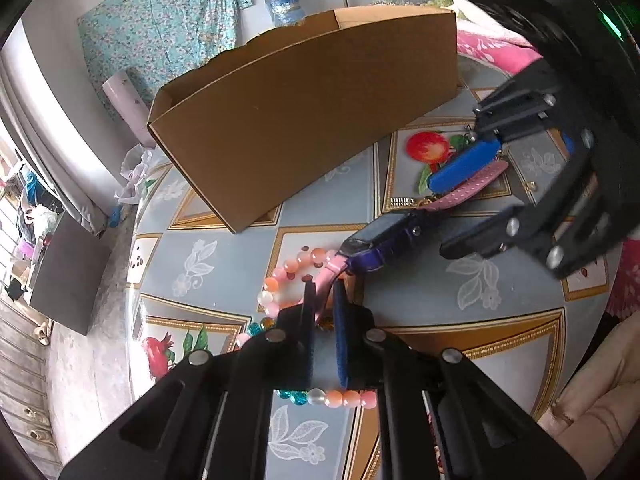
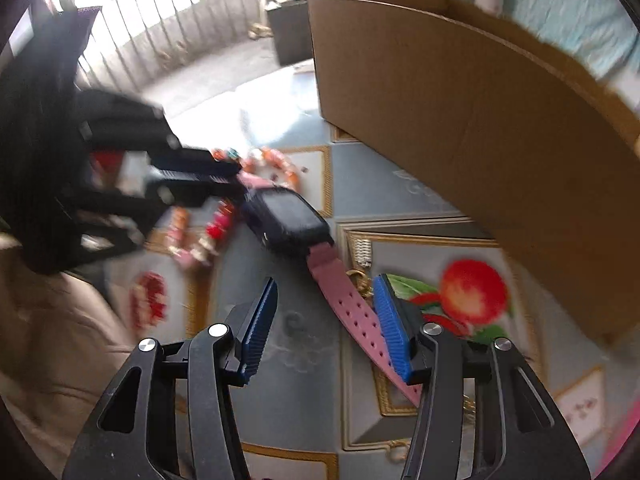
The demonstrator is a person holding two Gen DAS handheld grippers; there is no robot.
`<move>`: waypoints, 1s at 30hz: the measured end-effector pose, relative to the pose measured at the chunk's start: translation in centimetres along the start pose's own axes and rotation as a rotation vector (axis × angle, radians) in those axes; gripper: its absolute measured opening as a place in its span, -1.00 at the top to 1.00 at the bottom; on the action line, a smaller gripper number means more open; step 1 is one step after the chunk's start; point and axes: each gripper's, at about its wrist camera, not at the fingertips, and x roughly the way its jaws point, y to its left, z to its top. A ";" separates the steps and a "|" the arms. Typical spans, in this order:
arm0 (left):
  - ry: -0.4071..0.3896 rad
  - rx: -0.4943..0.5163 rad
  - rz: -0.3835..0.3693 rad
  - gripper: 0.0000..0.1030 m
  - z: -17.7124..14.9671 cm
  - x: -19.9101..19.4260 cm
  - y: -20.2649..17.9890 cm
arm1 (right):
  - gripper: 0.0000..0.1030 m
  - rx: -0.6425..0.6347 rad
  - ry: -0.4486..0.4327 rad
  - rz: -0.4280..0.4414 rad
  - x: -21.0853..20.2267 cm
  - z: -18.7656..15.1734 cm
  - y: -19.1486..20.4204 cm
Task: Organize jewelry
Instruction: 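Lift the pink-strap watch with both grippers and carry it over the box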
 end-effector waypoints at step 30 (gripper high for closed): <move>-0.392 -0.086 0.070 0.95 13.9 -10.5 7.7 | 0.99 -0.142 -0.372 -0.543 -14.4 8.6 -3.5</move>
